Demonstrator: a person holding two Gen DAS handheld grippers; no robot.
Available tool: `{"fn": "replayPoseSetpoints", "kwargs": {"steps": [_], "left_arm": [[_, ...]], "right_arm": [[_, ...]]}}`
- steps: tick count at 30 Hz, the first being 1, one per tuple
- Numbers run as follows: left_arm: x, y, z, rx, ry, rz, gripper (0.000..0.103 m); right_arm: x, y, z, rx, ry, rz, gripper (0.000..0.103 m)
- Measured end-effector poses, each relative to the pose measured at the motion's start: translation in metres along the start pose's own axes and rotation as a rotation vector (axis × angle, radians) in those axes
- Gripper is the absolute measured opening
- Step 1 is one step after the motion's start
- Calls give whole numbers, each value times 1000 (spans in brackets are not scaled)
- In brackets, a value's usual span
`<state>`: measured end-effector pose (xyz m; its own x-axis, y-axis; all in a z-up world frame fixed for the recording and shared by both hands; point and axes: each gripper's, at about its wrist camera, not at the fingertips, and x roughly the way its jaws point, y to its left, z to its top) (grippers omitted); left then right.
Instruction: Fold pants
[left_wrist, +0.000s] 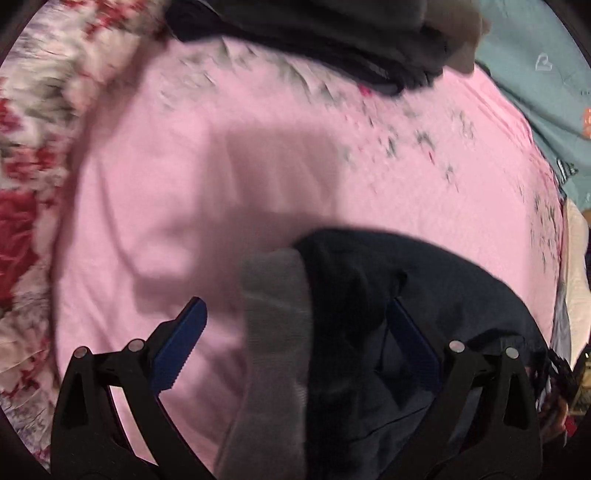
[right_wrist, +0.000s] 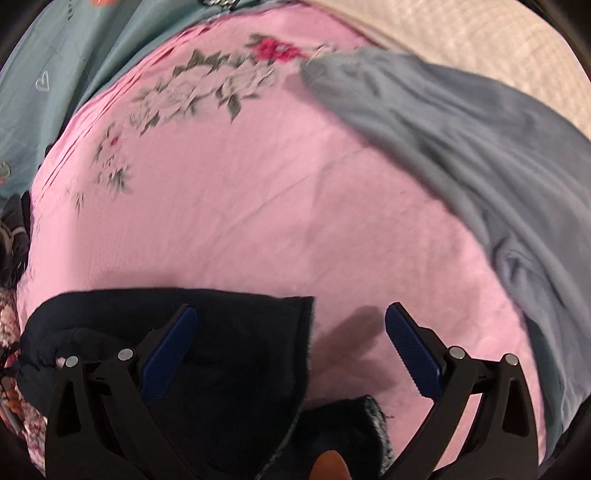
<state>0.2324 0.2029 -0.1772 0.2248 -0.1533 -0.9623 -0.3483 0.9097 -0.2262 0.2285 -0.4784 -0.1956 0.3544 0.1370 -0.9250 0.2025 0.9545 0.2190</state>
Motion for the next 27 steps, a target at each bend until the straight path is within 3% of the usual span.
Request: {"fn": "replayPoseSetpoints", "kwargs": {"steps": [1,3,4,5,7,9,10,14,19,22,24,25,26,27], "left_arm": [[9,-2,1,10,40,-11,101],[16,-8,2,37,38,27,101],[15,-11,2,45,21,39,101],[13,-15,1,65,-17,30,99],[9,-23,-2,104,-80,35,77],[5,-27,-4,136,-102,5,23],[4,-29,-4,134,-95,-47,21],[-11,-38,-5,148,-208,-16,18],[-43,-41,11,97,-347,-72,18],[-52,-46,29,70,-387,-75,18],[-41,-54,34,85,-382,-23,20],[-36,-58,34,98,-379,11,23],[-31,-60,34,110,-370,48,34],[-26,-59,33,116,-355,109,52]], "right_arm": [[0,6,-1,-24,-17,-34,93],[-2,16,0,-82,-27,-82,67],[-2,20,2,-96,-25,-72,44],[-4,24,5,-104,-20,-62,28],[-11,30,8,-120,-28,-58,16],[-25,38,15,-135,-71,-45,14],[-34,42,20,-136,-98,-32,13],[-68,67,50,-202,-251,-11,12],[-92,92,113,-245,-397,8,12],[-81,95,150,-252,-410,0,12],[-51,99,165,-278,-374,-40,13],[-35,102,167,-297,-350,-80,16],[-11,101,170,-302,-301,-136,34],[3,99,168,-299,-265,-181,50]]}}
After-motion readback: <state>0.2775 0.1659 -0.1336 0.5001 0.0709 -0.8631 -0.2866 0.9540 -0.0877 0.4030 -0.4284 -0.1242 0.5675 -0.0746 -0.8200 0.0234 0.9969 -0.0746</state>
